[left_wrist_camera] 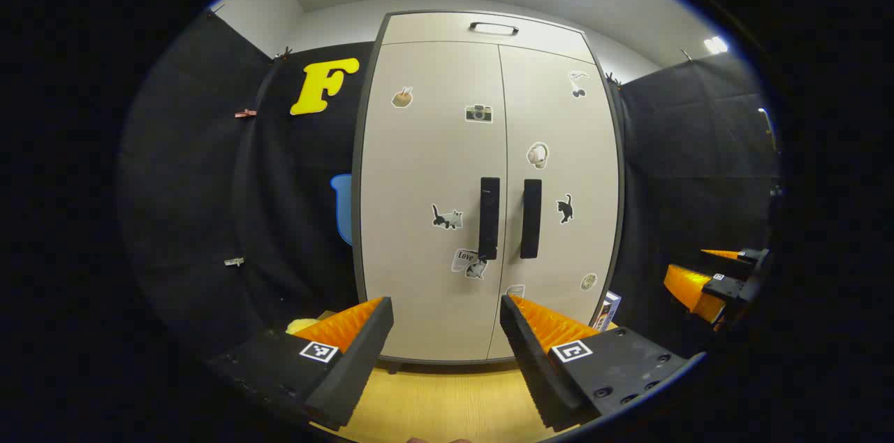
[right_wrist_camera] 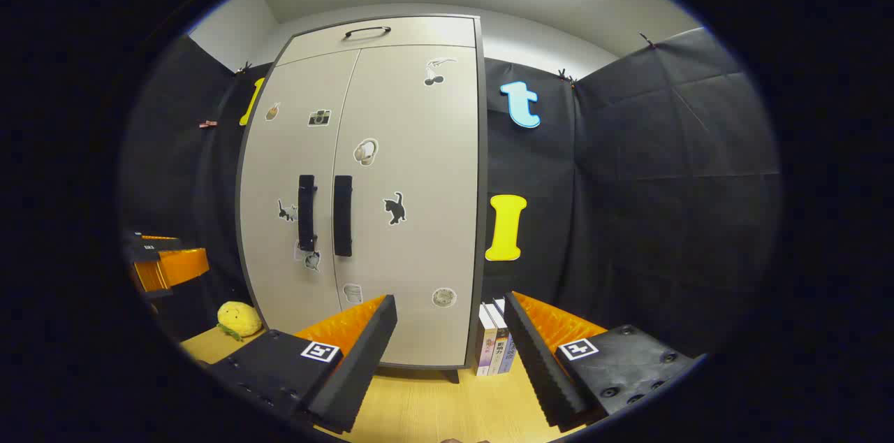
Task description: Open the right door of the double-door shoe cabinet with the right hand, and open the left door with the left hand.
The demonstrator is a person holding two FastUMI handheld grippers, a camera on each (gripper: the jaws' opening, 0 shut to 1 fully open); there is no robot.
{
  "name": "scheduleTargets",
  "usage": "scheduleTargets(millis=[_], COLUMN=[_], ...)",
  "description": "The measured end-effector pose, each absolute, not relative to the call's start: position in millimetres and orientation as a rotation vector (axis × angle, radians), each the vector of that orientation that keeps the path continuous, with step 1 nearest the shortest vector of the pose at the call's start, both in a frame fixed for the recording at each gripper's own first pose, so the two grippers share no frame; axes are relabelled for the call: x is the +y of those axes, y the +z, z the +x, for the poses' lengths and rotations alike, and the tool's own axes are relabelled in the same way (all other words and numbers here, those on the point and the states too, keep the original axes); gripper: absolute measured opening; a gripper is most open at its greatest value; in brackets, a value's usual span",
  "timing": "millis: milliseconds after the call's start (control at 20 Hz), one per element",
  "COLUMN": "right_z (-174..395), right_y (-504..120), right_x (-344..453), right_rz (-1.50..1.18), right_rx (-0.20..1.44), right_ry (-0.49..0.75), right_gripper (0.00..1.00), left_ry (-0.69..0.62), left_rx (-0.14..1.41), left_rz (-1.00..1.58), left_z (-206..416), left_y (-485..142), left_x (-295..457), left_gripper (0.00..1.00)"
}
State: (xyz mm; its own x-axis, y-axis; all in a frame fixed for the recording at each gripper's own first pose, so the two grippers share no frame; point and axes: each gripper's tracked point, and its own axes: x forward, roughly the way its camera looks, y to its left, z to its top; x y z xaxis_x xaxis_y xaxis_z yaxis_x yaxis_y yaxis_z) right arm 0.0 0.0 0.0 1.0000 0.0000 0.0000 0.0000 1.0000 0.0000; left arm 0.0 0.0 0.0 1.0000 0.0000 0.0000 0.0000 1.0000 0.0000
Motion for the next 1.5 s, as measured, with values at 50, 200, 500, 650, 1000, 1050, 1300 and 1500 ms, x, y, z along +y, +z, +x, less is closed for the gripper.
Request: scheduleTargets(millis=[50, 200, 500, 650, 1000, 1050, 1300, 1500], right_z=[0, 0, 4, 3, 2, 2, 5, 15], right_y=[-1, -5, -1, -1, -10, -10, -5, 2], right_x=[4, 2, 7, 14, 18, 19, 32, 52], right_rz=[0.010, -0.010, -0.023, 0.004, 0.034, 0.025, 0.009, 0.044], right_rx=[0.003, 0.026, 0.028, 0.037, 0.073, 0.072, 0.065, 0.081], right_ry=[0.002, -0.004, 0.018, 0.010, -0.036, -0.036, -0.007, 0.051], right_gripper=[0.98, 0.98, 0.98, 0.98, 0.98, 0.98, 0.98, 0.98], left_ry=[-0.006, -0.023, -0.035, -0.053, -0.042, -0.043, -0.033, -0.026], left_rx=[-0.005, 0.002, -0.034, -0.041, -0.032, -0.023, 0.013, 0.029], left_rz=[0.016, 0.030, -0.009, 0.018, -0.004, -0.011, -0.028, -0.024], left_z=[1, 1, -3, -5, -2, -1, 1, 0], left_y=[1, 0, 11, 16, 10, 7, -6, -12], left_x=[1, 4, 12, 13, 12, 12, 17, 22], left_gripper=[0.95, 0.95, 0.95, 0.95, 0.95, 0.95, 0.95, 0.95])
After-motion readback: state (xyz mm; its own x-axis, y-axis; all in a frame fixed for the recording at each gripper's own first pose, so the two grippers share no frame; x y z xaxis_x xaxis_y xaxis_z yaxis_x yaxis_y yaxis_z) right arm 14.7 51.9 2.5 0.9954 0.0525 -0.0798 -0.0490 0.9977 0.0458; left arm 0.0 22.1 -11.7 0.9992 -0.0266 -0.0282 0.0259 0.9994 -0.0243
